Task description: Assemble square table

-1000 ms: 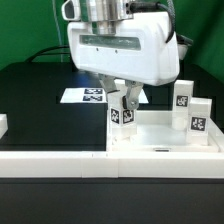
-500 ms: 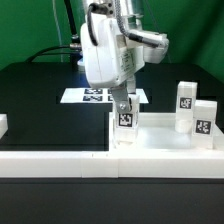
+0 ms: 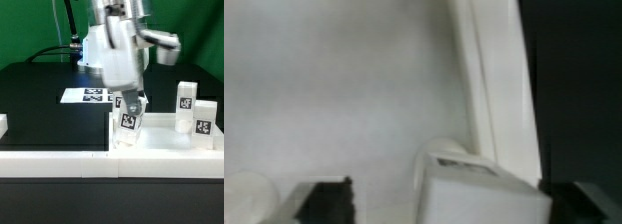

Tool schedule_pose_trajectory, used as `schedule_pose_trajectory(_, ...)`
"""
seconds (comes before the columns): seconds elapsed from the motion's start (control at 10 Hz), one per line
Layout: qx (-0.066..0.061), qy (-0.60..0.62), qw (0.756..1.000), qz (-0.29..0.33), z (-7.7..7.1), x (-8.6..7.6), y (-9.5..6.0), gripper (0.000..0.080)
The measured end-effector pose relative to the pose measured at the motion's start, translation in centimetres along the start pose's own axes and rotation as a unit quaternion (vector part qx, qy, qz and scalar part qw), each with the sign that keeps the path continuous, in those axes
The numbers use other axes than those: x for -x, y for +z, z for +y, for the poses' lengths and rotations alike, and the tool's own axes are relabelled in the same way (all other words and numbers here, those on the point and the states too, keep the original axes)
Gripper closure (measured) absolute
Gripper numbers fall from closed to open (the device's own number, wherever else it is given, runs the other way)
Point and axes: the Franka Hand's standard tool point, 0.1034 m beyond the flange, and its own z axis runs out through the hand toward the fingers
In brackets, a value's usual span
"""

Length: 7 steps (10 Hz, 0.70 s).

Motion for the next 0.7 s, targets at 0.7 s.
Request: schedule_pose_trajectory(0.7,0.043,-0.418,0.907,0.036,-0.2,-1.5,0.3,0.015)
